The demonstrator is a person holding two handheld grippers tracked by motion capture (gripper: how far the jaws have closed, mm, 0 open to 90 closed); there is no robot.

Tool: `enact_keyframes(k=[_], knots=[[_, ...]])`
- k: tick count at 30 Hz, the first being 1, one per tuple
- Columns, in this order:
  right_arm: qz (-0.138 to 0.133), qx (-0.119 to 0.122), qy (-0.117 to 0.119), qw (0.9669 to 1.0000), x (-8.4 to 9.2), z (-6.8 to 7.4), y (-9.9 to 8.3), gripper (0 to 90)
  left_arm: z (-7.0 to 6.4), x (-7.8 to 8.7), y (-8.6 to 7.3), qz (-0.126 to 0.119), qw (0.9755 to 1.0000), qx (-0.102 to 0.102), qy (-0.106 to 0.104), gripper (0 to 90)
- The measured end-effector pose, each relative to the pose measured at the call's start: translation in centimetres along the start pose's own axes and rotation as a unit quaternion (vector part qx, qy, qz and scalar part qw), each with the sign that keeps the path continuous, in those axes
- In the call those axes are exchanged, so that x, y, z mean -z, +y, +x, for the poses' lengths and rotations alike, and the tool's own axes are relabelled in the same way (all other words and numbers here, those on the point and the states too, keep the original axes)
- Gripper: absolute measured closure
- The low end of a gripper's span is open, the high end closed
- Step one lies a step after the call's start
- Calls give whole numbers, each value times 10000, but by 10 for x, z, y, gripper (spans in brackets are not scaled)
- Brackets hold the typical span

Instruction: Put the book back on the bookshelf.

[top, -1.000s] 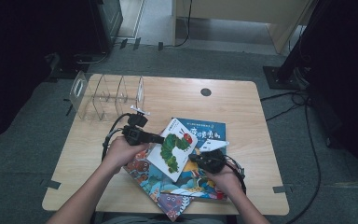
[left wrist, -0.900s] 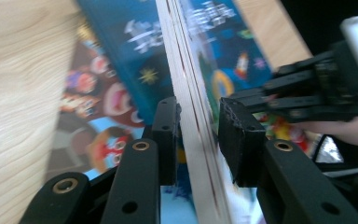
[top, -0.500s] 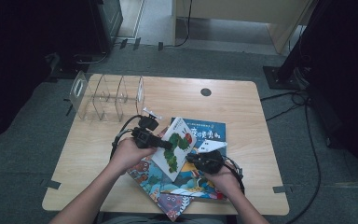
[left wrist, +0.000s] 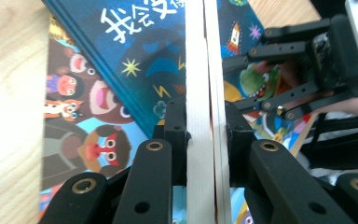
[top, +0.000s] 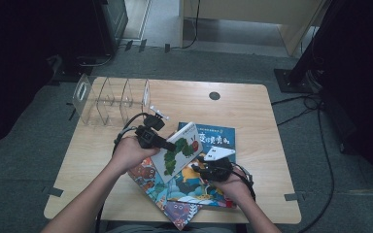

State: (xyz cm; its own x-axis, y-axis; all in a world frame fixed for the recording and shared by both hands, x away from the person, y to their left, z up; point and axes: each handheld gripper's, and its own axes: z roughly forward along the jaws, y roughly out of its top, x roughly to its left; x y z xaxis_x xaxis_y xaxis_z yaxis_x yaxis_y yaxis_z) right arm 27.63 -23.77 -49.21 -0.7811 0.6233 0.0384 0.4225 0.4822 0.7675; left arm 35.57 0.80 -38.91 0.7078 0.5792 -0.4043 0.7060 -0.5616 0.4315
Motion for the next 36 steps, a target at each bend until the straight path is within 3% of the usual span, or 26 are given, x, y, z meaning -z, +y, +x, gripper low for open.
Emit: enact_keyframes(k=[6, 14, 25, 30, 36], knots=[[7, 96, -35, 9999, 0, 1, 0, 515, -3, 6, -1, -9, 9988, -378, 315, 777], [14, 41, -141, 9999, 0, 0, -1, 430, -1, 16, -2, -166, 9978, -391, 511, 777], [17, -47, -256, 9997, -1, -2, -1, 407, 8, 40, -8, -345, 9965, -176, 747, 777], [26, -296, -516, 9982, -2, -6, 1, 339, 14, 50, -16, -461, 9946, -75, 931, 777], [63, -304, -505, 9982, -5, -8, 2, 259, 22, 62, -25, -520, 9931, 101, 1046, 777]])
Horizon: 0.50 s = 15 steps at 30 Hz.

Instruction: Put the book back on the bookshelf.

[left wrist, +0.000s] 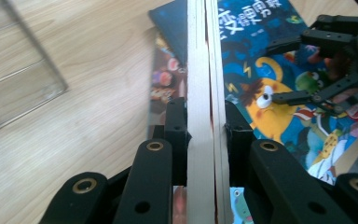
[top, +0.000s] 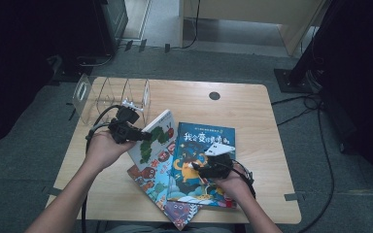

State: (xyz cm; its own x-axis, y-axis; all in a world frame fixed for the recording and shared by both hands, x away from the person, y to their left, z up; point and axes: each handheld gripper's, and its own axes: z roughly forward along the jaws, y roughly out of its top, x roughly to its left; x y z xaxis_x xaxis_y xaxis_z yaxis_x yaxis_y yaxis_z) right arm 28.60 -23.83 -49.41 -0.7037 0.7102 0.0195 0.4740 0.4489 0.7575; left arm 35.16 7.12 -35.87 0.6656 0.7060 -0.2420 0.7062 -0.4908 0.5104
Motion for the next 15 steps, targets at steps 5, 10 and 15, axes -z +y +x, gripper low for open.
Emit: enact_keyframes(k=[5, 10, 15], knots=[[35, 26, 54, 10000, -2, 0, 1, 225, 10, 5, -9, -2, 9997, 196, 140, 777], [66, 60, 76, 9999, -4, 0, 3, 189, 18, 9, -16, -40, 9991, 358, 220, 777], [72, 74, 92, 9999, -5, 0, 4, 178, 24, 12, -21, -52, 9985, 437, 314, 777]])
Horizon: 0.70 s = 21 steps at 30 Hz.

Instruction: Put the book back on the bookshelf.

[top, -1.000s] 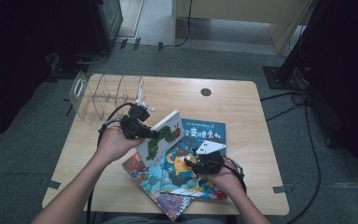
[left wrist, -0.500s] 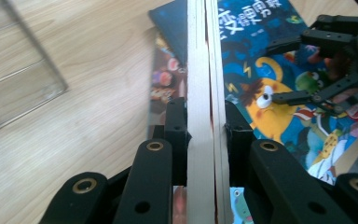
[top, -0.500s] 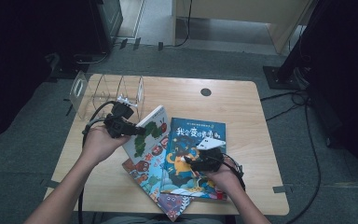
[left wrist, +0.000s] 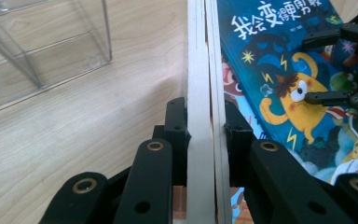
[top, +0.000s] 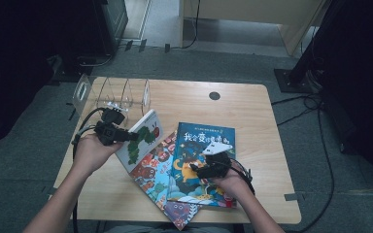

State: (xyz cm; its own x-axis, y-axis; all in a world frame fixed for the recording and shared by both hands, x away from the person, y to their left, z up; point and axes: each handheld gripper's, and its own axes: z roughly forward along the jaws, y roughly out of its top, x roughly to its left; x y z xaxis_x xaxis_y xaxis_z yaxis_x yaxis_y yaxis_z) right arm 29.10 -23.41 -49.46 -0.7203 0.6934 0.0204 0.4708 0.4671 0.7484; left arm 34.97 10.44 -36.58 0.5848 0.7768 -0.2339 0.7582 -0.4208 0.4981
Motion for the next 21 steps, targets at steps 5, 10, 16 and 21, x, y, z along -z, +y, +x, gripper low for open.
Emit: enact_keyframes(k=[5, 10, 16, 21], knots=[[-6, 3, -2, 10000, 0, 0, 0, 178, 6, 5, -6, 12, 9999, 142, 63, 777], [4, -6, 5, 10000, 0, 0, 0, 178, 16, 13, -9, -68, 9993, 352, 139, 777], [5, 2, 4, 10000, 0, 0, 0, 178, 21, 14, -10, -50, 9985, 398, 364, 777], [-3, 8, -2, 10000, 0, 0, 0, 178, 29, 14, -12, -123, 9972, 577, 455, 777]])
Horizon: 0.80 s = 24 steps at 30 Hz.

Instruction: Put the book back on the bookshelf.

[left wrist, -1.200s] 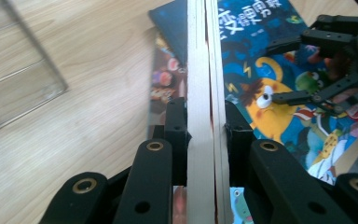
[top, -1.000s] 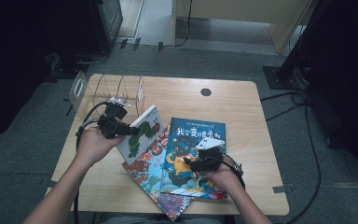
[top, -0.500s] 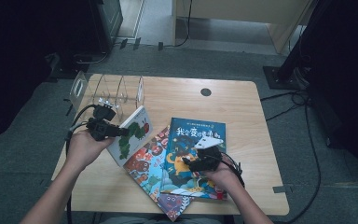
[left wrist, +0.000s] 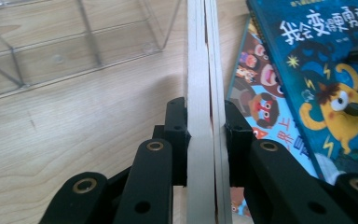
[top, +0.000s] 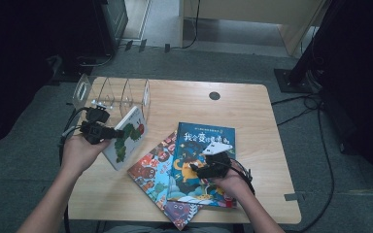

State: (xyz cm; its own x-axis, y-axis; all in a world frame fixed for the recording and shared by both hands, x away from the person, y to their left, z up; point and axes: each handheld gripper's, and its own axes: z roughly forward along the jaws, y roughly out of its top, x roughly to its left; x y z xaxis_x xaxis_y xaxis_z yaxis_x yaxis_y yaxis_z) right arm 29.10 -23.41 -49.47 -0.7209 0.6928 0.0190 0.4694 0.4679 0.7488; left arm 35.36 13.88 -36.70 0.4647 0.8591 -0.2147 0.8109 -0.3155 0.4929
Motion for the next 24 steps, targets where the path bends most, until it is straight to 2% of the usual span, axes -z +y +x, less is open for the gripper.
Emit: enact_keyframes(k=[6, 20, 24], knots=[[8, -10, 5, 10000, 0, 0, 0, 178, 6, -5, 1, -42, 9999, 145, 80, 776], [4, -10, 3, 10000, 0, 0, 0, 178, 6, -18, 10, -93, 9992, 247, 291, 776], [4, -8, 5, 10000, 0, 0, 0, 178, 9, -20, 12, -139, 9988, 335, 328, 777]])
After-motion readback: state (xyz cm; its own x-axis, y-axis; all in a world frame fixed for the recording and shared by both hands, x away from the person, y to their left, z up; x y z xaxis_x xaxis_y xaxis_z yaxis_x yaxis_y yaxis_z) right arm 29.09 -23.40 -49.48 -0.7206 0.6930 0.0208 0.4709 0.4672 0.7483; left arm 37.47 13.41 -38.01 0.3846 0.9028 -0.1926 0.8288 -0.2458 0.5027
